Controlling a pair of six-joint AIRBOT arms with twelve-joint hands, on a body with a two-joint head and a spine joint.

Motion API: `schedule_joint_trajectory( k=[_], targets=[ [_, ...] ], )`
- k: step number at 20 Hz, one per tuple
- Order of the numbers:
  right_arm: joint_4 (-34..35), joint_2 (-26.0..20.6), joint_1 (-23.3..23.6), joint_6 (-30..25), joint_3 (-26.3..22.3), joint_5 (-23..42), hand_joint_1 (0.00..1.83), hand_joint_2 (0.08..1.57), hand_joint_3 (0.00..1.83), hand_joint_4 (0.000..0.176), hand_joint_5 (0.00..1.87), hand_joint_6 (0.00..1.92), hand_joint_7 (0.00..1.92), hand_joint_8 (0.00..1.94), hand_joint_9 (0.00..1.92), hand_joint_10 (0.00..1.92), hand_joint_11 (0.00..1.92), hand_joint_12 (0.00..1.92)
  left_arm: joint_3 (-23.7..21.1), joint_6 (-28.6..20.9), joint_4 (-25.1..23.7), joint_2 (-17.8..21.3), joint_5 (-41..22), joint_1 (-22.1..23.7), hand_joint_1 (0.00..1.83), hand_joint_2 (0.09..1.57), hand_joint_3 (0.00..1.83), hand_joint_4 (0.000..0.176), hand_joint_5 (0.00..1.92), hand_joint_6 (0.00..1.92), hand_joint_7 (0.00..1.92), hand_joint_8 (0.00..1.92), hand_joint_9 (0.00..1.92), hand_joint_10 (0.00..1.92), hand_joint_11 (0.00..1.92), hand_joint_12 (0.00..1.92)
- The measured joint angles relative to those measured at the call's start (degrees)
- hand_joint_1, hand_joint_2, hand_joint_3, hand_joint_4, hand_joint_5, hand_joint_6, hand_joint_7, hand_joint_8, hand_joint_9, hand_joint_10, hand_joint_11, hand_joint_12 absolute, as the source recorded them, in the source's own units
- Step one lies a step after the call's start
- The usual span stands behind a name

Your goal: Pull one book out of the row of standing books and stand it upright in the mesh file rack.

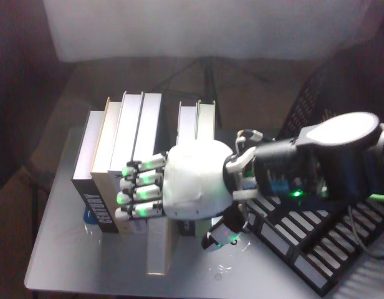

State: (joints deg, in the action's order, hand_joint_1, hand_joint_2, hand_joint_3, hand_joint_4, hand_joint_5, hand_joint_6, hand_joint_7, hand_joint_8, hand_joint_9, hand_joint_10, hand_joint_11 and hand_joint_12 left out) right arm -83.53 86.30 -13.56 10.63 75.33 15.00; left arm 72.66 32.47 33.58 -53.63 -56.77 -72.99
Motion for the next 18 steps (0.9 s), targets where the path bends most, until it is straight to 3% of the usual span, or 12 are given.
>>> schedule_joint_trajectory(
  k=[1,2,3,4,5,6,7,8,9,13,15,18],
  targets=[
    [-1.5,0.9,-0.6,-0.1,0.1,-0.6,0.78,0.9,0.0,0.036,0.06,0.01,0.08,0.0,0.06,0.01,0.01,0.02,0.0,-0.3,0.1,0.0,-0.1,-0.3,0.43,1.26,0.0,0.0,0.09,0.0,0.01,0.0,0.0,0.0,0.0,0.0],
    [-2.9,1.6,-0.9,-0.1,0.1,-1.0,0.9,0.87,0.0,0.033,0.18,0.01,0.22,0.02,0.2,0.01,0.0,0.34,0.0,-0.6,0.3,0.0,-0.2,-0.7,0.45,1.25,0.0,0.0,0.09,0.0,0.02,0.0,0.0,0.0,0.0,0.0],
    [-3.4,2.5,-1.0,-0.1,0.8,-1.0,0.92,0.98,0.03,0.047,0.17,0.01,0.24,0.01,0.26,0.02,0.0,0.67,0.0,-0.9,0.6,0.0,-0.2,-0.9,0.5,1.27,0.0,0.0,0.11,0.01,0.03,0.01,0.0,0.0,0.0,0.0],
    [-3.7,3.3,-1.2,-0.1,1.2,-1.3,0.93,1.04,0.04,0.07,0.19,0.02,0.26,0.01,0.24,0.01,0.0,0.59,0.0,-1.1,0.7,0.0,-0.4,-1.0,0.57,1.27,0.0,0.014,0.11,0.01,0.03,0.0,0.0,0.0,0.0,0.0],
    [-3.8,4.1,-1.8,-0.1,2.0,-1.8,0.87,1.07,0.03,0.077,0.24,0.02,0.32,0.01,0.26,0.01,0.0,0.61,0.0,-1.3,0.6,0.0,-0.8,-1.0,0.61,1.28,0.0,0.009,0.11,0.01,0.03,0.0,0.0,0.0,0.0,0.0],
    [-4.8,4.9,-2.6,-0.1,2.7,-2.7,1.08,1.03,0.01,0.008,0.61,0.11,0.56,0.06,0.42,0.08,0.0,0.86,0.0,-1.3,0.6,0.0,-0.9,-1.0,0.62,1.29,0.0,0.01,0.1,0.0,0.03,0.0,0.0,0.0,0.0,0.0],
    [-6.5,5.6,-3.2,0.1,3.2,-3.6,0.97,1.17,0.0,0.0,0.61,0.09,0.52,0.02,0.32,0.05,0.0,0.17,0.0,-1.4,0.8,0.0,-1.1,-1.3,0.61,1.29,0.0,0.016,0.1,0.0,0.03,0.0,0.0,0.0,0.0,0.0],
    [-7.3,6.5,-3.5,-0.5,3.8,-3.8,0.91,1.23,0.01,0.0,0.55,0.06,0.41,0.0,0.22,0.01,0.0,0.03,0.0,-1.7,0.7,0.0,-1.1,-1.4,0.61,1.3,0.01,0.023,0.1,0.0,0.03,0.0,0.0,0.0,0.0,0.0],
    [-9.8,7.1,-3.5,-3.2,4.3,-4.0,0.97,1.17,0.0,0.0,0.6,0.08,0.5,0.05,0.32,0.06,0.0,0.01,0.0,-1.8,0.6,0.0,-1.2,-1.4,0.61,1.3,0.01,0.026,0.1,0.0,0.03,0.0,0.0,0.0,0.0,0.0],
    [-21.6,9.6,-4.6,-14.8,7.5,-4.1,1.03,1.18,0.0,0.0,0.55,0.06,0.47,0.03,0.27,0.04,0.0,0.0,-0.7,-2.3,0.1,0.0,-2.6,-1.4,0.58,1.31,0.01,0.031,0.1,0.0,0.05,0.01,0.01,0.0,0.0,0.0],
    [-23.1,10.1,-4.7,-16.2,7.8,-4.1,1.03,1.18,0.0,0.0,0.55,0.06,0.47,0.03,0.27,0.04,0.0,0.0,-0.7,-2.4,-0.1,0.0,-3.0,-1.4,0.55,1.33,0.01,0.044,0.08,0.0,0.03,0.0,0.0,0.0,0.0,0.0],
    [-28.0,10.9,-5.2,-20.2,8.8,-3.9,1.03,1.18,0.0,0.0,0.55,0.06,0.47,0.02,0.27,0.04,0.0,0.0,-0.7,-2.5,-0.2,0.0,-3.2,-1.4,0.55,1.34,0.01,0.037,0.09,0.0,0.03,0.0,0.0,0.0,0.0,0.0]
  ],
)
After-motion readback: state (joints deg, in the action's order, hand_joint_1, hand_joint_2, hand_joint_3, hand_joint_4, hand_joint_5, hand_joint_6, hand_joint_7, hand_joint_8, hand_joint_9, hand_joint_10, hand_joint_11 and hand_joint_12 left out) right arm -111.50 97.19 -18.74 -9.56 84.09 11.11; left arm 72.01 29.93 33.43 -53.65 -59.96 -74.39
